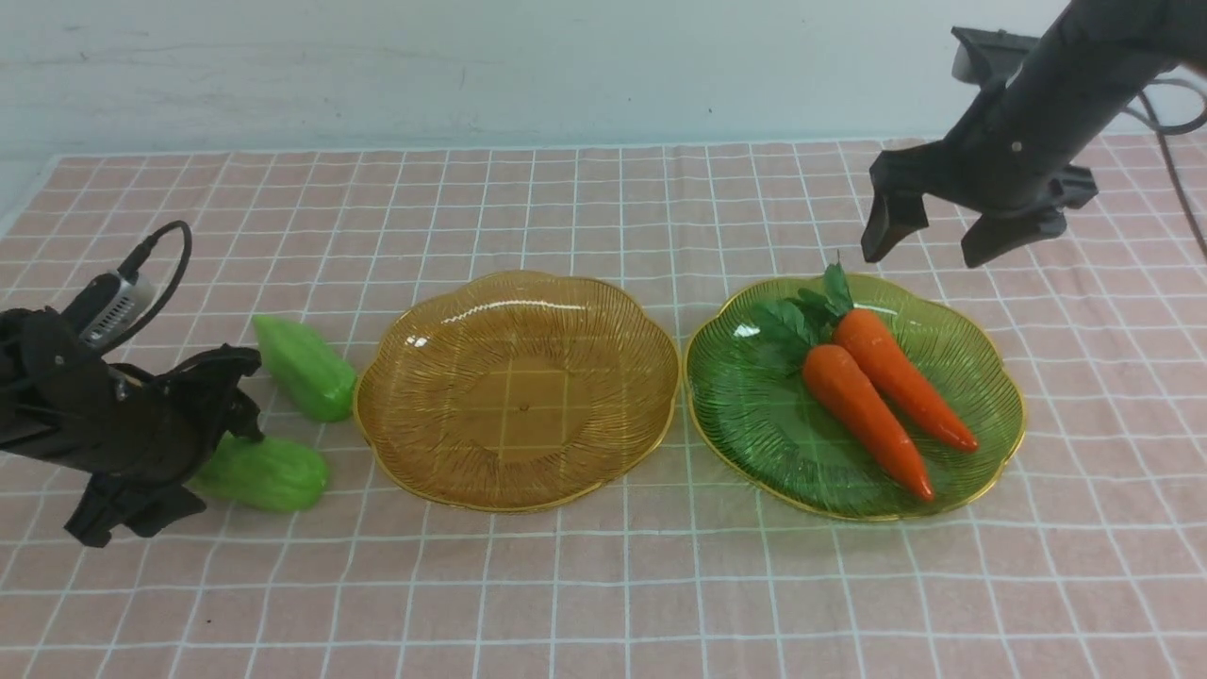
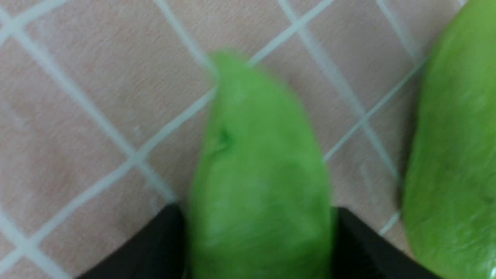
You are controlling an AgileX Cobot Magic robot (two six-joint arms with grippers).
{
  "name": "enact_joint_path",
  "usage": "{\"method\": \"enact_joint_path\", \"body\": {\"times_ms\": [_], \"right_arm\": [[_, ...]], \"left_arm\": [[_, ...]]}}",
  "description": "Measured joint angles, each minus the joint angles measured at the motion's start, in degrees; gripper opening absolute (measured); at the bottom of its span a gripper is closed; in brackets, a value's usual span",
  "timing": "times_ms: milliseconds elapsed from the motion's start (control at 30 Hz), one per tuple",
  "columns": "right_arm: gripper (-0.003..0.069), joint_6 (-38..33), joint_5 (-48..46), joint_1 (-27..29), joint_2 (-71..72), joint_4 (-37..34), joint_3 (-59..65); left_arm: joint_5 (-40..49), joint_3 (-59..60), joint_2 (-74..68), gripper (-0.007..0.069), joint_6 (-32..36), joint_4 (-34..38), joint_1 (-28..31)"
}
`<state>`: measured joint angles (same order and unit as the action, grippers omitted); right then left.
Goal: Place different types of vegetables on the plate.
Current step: 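Put the green cucumber next to the left plate into that plate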
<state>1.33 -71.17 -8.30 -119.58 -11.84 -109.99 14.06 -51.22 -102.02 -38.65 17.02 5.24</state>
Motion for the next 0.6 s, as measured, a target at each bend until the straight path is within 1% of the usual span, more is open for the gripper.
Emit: {"method": "enact_joint_path", "body": {"times_ms": [67,100,200,300,333,400,533,600], "right_arm": [[0.065,0.0,0.0,0.0,0.0,0.0,0.0],[0.0647,0.0,0.0,0.0,0.0,0.0,0.0],[0.0629,0.0,0.0,0.0,0.0,0.1,0.0],[0.0609,-0.1,-0.1,0.0,0.0,0.1,0.0],[0.0595,-0.1,-0.1,0.0,0.0,0.1,0.0],[0.0569,-0.1,-0.1,0.0,0.0,-0.3,0.0],[0.0467,-0.5,-0.1,0.0,0.4,-2.7,0.0],[0.0386,-0.6,-0.1,0.0,1.3,-4.1,0.1]], "left_arm": [[0.4,0.0,-0.1,0.0418,1.1,0.0,0.0],[0.6,0.0,0.0,0.0379,2.2,0.0,0.0],[2.3,0.0,1.0,0.033,6.0,0.0,0.0],[6.3,-0.6,3.7,0.0307,10.5,0.1,-0.1],[8.5,-1.8,5.7,0.03,13.6,0.2,-0.3],[10.7,-4.4,7.9,0.0298,17.6,0.5,-1.3],[13.9,-10.1,9.2,0.0297,25.3,2.3,-4.9],[15.3,-13.5,8.1,0.0297,28.1,3.6,-7.9]]}}
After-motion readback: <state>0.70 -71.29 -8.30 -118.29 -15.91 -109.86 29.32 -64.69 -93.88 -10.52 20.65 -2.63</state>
